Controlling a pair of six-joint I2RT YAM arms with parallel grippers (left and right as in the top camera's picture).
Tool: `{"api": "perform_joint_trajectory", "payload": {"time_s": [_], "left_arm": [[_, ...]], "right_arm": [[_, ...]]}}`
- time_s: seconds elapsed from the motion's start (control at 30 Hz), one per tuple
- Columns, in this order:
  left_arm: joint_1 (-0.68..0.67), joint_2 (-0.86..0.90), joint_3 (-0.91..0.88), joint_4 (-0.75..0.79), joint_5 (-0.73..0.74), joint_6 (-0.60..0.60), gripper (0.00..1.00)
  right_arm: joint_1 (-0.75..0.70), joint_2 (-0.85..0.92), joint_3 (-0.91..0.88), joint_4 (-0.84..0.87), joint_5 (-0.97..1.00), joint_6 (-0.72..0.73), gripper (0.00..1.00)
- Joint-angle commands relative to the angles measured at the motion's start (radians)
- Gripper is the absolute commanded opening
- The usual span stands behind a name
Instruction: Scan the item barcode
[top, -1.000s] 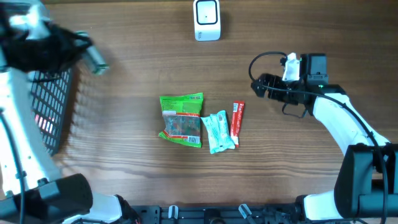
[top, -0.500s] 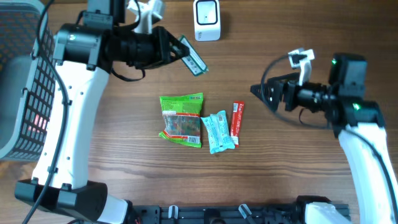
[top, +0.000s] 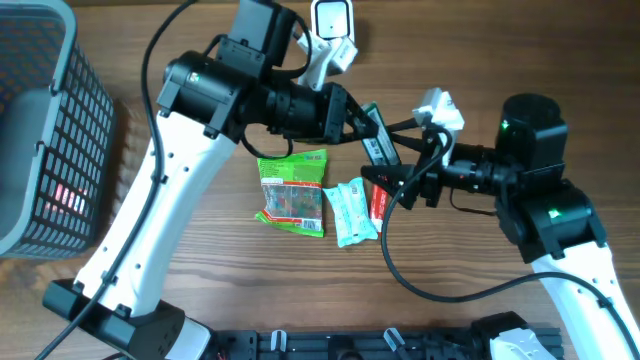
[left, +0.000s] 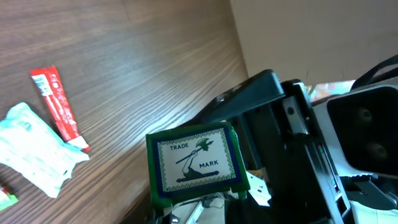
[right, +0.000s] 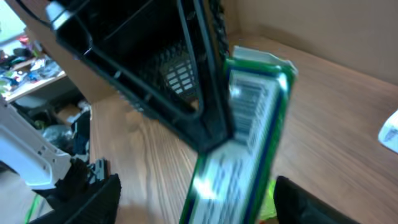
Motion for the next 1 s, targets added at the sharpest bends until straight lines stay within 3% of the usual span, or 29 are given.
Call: {"api": "perform_joint_trajectory", "payload": {"time_s": [0.0, 0.07, 0.1, 0.27, 0.37, 0.4, 0.43, 0.53, 0.63, 0.77, 0.97], "left_arm": [[-0.012, 0.006, -0.007, 0.008, 0.027, -0.005, 0.22], [-0.012, 0.006, -0.007, 0.008, 0.027, -0.005, 0.22], [-0.012, 0.006, -0.007, 0.01, 0.027, -0.005, 0.22], [-0.012, 0.006, -0.007, 0.053, -0.023, -0.004, 0.25], [-0.012, 0.006, -0.007, 0.076, -0.124, -0.004, 0.32], [-0.012, 0.006, -0.007, 0.081, -0.145, -0.004, 0.42], [-0.011, 0.006, -0.007, 0.092, -0.166, -0.004, 0.45], [-0.003, 0.006, -0.007, 0.151, -0.264, -0.004, 0.67], [0.019, 0.006, -0.007, 0.201, -0.338, -0.005, 0.7], [0.086, 0.006, -0.007, 0.183, -0.484, -0.005, 0.71], [0.11, 0.006, -0.007, 0.069, -0.691, 0.003, 0.72]], "right_arm": [[0.031, 0.034, 0.024, 0.015, 0.023, 0.047, 0.63], [0.034, 0.053, 0.024, 0.015, 0.034, 0.051, 0.54], [0.034, 0.059, 0.024, 0.015, 0.065, 0.053, 0.45], [0.034, 0.07, 0.023, 0.016, 0.139, 0.053, 0.3], [0.034, 0.07, 0.023, 0.016, 0.14, 0.052, 0.27], [0.034, 0.07, 0.023, 0.017, 0.145, 0.053, 0.27], [0.034, 0.07, 0.023, 0.015, 0.159, 0.053, 0.26], [0.034, 0.07, 0.021, 0.008, 0.188, 0.05, 0.26], [0.034, 0.081, 0.021, -0.042, 0.296, 0.05, 0.25], [0.034, 0.219, 0.021, -0.194, 0.679, 0.155, 0.25], [0.034, 0.602, 0.021, -0.207, 0.911, 0.313, 0.24]]}}
